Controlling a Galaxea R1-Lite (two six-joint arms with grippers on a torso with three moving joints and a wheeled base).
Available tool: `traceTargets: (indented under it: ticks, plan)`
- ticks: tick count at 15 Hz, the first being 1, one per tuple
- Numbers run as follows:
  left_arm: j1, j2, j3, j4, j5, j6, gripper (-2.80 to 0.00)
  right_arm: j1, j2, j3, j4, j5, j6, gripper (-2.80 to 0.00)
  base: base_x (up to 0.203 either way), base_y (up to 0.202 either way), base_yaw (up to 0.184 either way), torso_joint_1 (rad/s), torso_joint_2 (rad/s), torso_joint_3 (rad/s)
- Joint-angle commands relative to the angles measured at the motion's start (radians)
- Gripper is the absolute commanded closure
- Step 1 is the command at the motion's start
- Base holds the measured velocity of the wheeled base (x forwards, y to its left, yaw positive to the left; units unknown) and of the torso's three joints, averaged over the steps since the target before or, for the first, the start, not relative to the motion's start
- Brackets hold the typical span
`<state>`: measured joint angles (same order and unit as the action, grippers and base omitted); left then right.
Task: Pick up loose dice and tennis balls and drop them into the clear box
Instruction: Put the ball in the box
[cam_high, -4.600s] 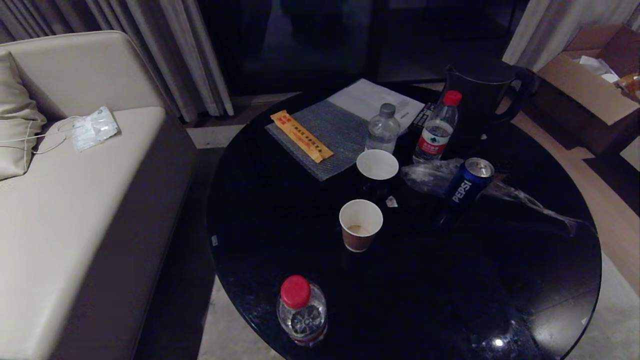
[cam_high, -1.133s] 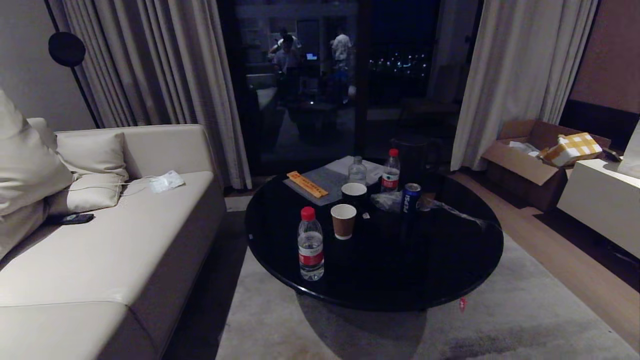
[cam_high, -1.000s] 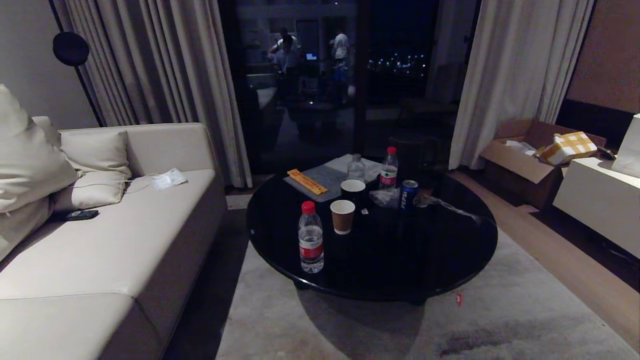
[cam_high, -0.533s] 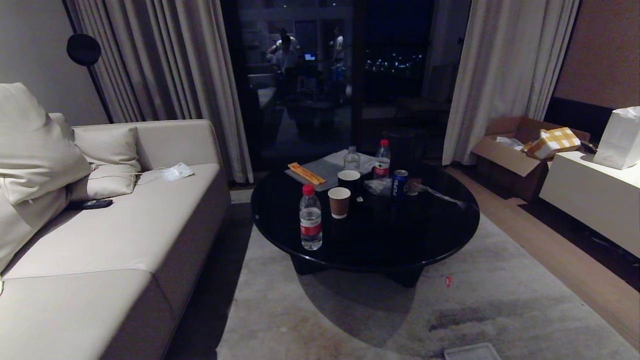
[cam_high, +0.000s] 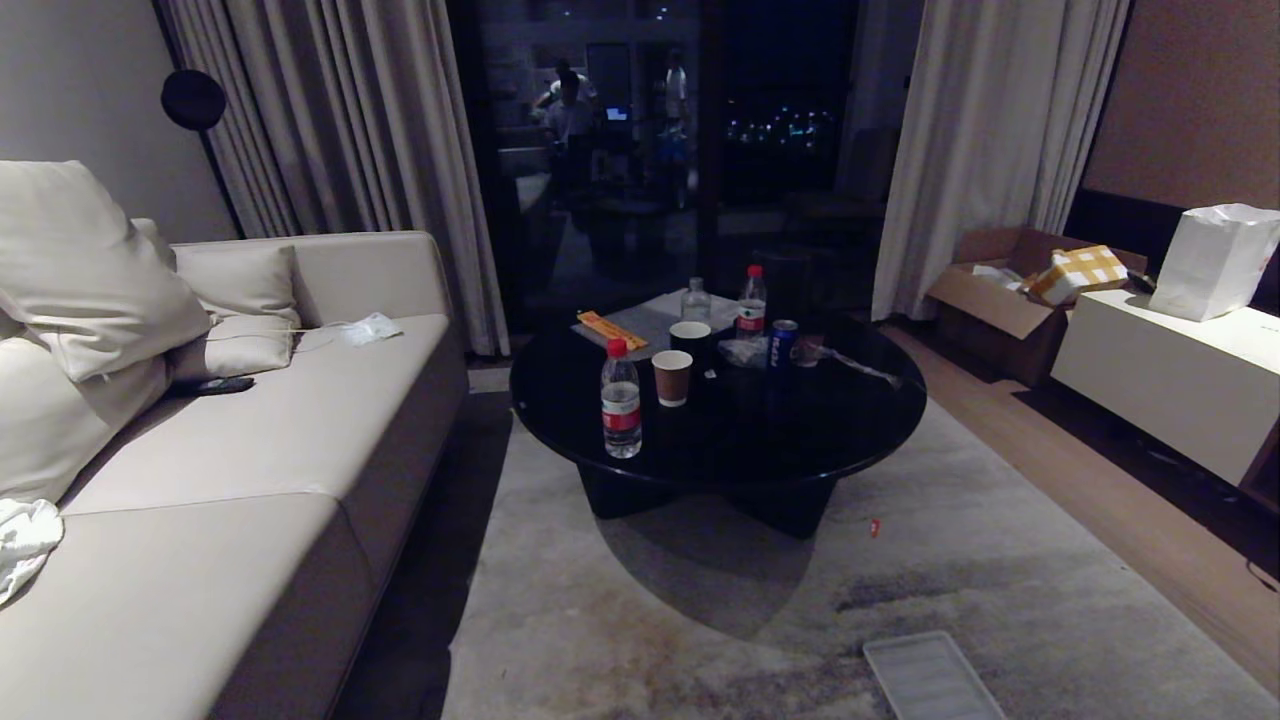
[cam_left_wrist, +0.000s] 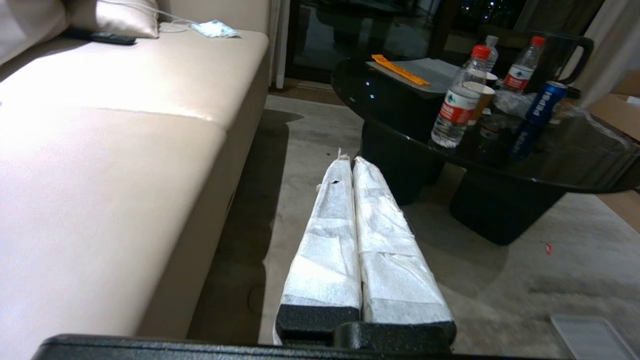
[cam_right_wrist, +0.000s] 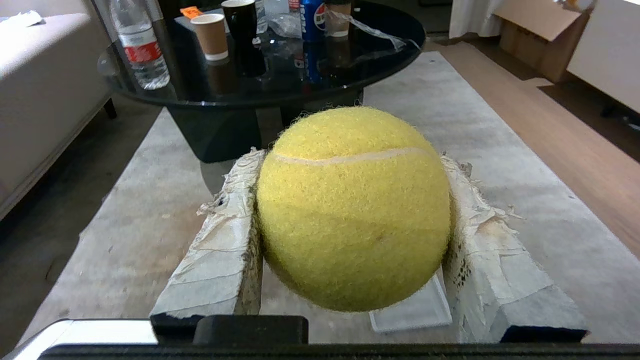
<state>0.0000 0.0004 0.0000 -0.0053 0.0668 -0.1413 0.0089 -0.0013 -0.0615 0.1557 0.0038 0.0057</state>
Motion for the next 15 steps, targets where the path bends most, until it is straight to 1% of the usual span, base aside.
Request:
traceTargets:
  ticks: [1, 10, 15]
  plan:
    - [0.000, 0.001, 0.002, -0.001, 0.001, -0.001, 0.00, 0.000, 0.001, 0.000, 0.001, 0.001, 0.000, 0.00, -0.190, 0.000, 0.004, 0.002, 0.00, 0.006]
    - [0.000, 0.001, 0.002, -0.001, 0.001, -0.001, 0.00, 0.000, 0.001, 0.000, 0.001, -0.001, 0.000, 0.00, -0.175, 0.000, -0.001, 0.003, 0.00, 0.003]
    - [0.000, 0.001, 0.002, -0.001, 0.000, -0.001, 0.00, 0.000, 0.001, 0.000, 0.001, 0.001, 0.002, 0.00, 0.000, 0.000, 0.000, 0.000, 0.00, 0.000]
